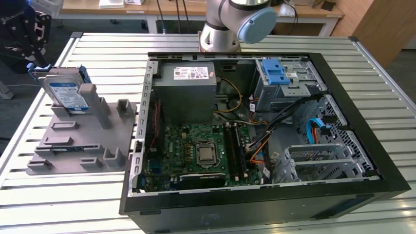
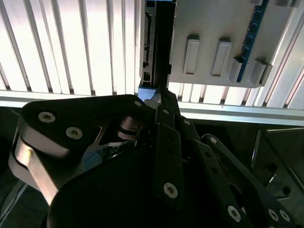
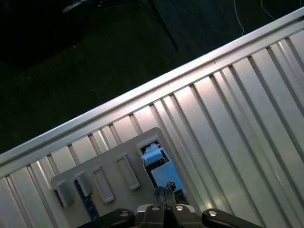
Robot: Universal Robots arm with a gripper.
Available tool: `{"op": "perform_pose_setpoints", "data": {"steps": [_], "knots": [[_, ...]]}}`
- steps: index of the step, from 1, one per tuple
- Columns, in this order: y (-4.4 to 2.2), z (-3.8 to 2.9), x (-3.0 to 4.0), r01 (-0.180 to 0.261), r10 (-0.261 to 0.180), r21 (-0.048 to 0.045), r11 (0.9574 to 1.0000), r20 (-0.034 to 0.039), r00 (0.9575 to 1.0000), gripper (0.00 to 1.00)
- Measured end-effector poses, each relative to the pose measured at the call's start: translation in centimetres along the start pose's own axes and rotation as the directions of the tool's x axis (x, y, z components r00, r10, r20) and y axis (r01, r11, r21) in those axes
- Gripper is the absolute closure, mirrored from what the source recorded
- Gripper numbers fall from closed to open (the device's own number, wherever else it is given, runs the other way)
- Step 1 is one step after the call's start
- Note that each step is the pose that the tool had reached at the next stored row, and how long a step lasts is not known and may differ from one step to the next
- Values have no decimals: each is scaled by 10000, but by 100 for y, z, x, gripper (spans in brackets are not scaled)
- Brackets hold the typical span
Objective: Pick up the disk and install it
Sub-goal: 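Pick up the disk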
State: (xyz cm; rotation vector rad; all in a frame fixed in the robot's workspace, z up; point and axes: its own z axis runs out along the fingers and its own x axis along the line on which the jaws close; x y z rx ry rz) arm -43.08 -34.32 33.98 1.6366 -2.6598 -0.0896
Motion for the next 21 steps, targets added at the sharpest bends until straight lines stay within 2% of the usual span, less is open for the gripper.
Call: {"op": "perform_pose_setpoints", "data": {"steps": [16,21], "knots": [[3,-1,2,92,-92,4,10000,-4,10000,89],[4,0,3,725,-725,0,9974,-37,9974,89]]}}
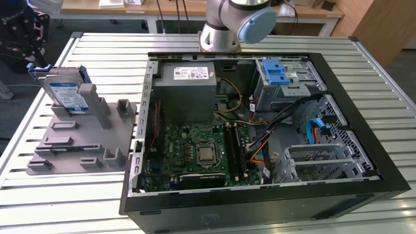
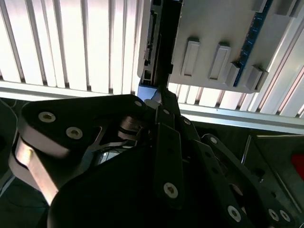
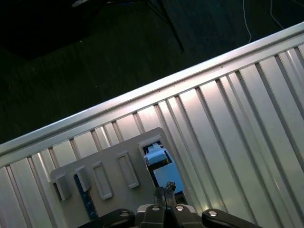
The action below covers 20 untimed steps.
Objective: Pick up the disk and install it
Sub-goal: 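Pick up the disk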
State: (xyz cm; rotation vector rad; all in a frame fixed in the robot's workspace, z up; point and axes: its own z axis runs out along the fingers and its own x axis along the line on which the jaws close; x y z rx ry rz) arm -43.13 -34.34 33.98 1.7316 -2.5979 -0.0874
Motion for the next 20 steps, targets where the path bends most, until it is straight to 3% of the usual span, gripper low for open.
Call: {"op": "perform_pose_setpoints", "data": {"steps": [4,9,11,12,15,18,19,20], "knots": [[0,1,0,672,-672,-12,9977,-38,9977,89],[18,4,8,890,-890,35,9960,-33,9960,89],[18,5,8,1148,-1148,38,9934,-45,9934,83],[18,7,8,1323,-1323,39,9912,-53,9912,77],[18,10,8,1855,-1855,35,9826,-79,9826,77],[18,25,9,2479,-2478,38,9688,-108,9687,53],[24,35,10,2514,-2513,48,9679,-110,9678,53],[33,46,15,2529,-2528,68,9675,-109,9675,47]]}}
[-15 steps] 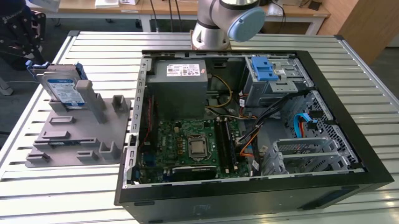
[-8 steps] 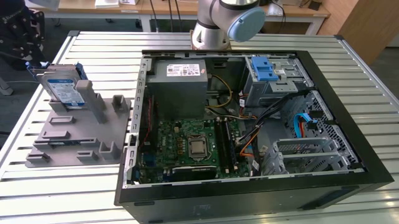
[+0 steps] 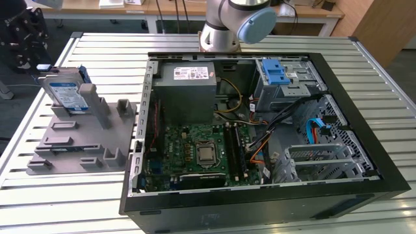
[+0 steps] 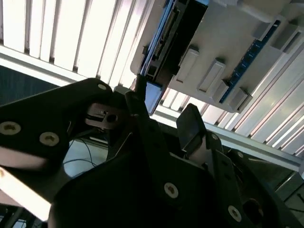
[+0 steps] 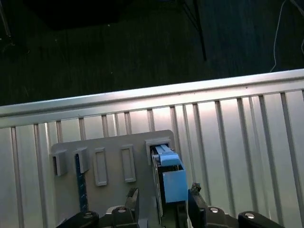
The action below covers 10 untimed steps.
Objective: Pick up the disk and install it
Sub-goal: 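Pick up the disk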
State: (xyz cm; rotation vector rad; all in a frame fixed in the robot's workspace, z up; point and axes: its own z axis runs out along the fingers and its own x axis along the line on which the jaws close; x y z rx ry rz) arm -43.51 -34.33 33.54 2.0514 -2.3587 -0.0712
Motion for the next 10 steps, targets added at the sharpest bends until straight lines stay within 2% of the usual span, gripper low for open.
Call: {"op": "perform_pose_setpoints", "data": {"steps": [3,7,10], "knots": [[10,23,0,102,-102,17,9999,-1,9999,47],[12,30,-8,570,-570,7,9984,-20,9984,47],[20,39,-17,622,-622,5,9981,-22,9981,47]]}}
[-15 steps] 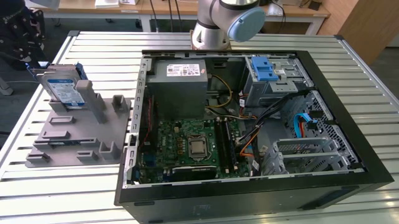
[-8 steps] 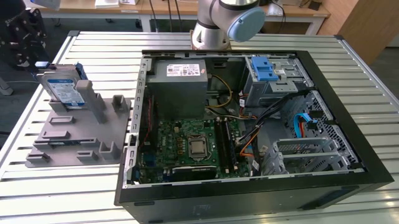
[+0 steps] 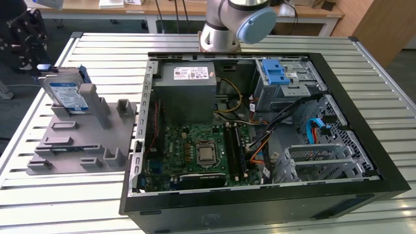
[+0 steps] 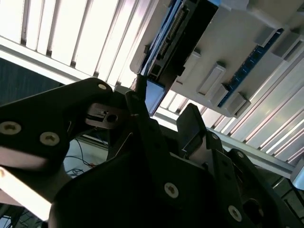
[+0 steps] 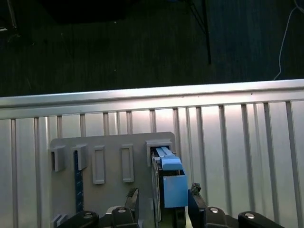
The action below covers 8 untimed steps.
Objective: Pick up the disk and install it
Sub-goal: 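Pick up the disk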
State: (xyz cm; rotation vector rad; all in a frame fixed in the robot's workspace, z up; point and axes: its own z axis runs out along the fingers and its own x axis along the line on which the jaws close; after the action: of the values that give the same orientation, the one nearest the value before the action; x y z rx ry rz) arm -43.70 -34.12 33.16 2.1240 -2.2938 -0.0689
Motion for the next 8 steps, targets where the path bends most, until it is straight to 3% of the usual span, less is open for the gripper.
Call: {"op": "perform_pose_setpoints", "data": {"steps": [8], "knots": [[23,46,-19,139,-139,17,9999,-3,9999,47]]}}
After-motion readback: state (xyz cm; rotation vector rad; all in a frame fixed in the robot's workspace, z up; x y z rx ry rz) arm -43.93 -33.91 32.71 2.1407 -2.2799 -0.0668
